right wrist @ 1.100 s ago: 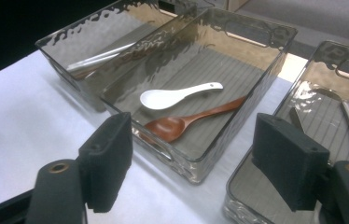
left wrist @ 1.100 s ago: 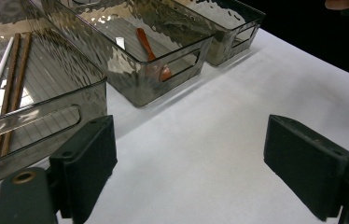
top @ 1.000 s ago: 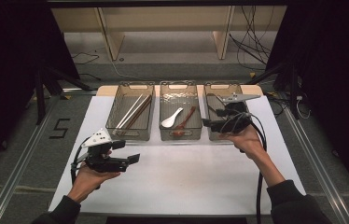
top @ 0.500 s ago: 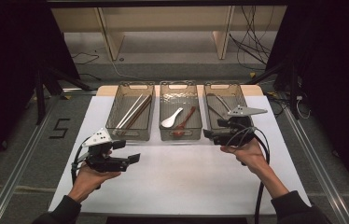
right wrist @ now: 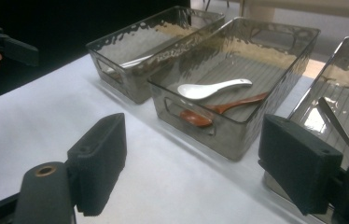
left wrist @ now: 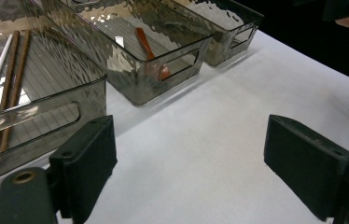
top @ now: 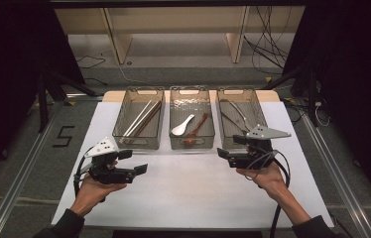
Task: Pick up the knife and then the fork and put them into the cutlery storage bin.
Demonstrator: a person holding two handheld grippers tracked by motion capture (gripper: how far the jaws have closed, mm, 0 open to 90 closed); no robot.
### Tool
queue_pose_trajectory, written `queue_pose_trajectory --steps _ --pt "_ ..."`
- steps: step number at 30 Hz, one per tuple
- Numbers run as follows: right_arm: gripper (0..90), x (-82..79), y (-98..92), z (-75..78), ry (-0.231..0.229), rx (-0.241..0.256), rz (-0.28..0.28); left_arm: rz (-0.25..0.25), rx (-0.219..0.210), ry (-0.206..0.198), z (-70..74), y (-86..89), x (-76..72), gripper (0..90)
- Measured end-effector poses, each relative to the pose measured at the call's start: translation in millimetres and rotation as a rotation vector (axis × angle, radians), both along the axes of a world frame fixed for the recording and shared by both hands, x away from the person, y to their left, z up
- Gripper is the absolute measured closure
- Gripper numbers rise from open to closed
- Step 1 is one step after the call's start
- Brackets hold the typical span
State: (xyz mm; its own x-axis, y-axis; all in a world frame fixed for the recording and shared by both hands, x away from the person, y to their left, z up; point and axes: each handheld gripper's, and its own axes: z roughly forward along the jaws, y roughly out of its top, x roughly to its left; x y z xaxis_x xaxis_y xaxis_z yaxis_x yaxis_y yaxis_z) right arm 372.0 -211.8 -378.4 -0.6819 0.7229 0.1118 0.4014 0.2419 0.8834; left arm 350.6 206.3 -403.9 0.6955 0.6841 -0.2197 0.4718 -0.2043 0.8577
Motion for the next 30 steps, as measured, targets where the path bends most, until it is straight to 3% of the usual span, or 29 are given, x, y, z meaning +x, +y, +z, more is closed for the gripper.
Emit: queue_pose_trajectory --steps 7,15,30 --pt "24.4 -18.3 -7.6 -8.5 -0.041 0.01 -0.025 -0.002 -0.004 0.004 -0.3 -1.3 -0.6 16.4" --pt "21.0 -31.1 -16.5 -16.2 -0.019 0.03 -0.044 -0.007 -0.014 0.002 0.4 -1.4 -2.3 16.4" --pt "17.6 -46.6 -16.9 -28.2 0.014 -0.016 -0.035 -0.02 -0.016 0.008 -0.5 -1.1 -6.1 16.4"
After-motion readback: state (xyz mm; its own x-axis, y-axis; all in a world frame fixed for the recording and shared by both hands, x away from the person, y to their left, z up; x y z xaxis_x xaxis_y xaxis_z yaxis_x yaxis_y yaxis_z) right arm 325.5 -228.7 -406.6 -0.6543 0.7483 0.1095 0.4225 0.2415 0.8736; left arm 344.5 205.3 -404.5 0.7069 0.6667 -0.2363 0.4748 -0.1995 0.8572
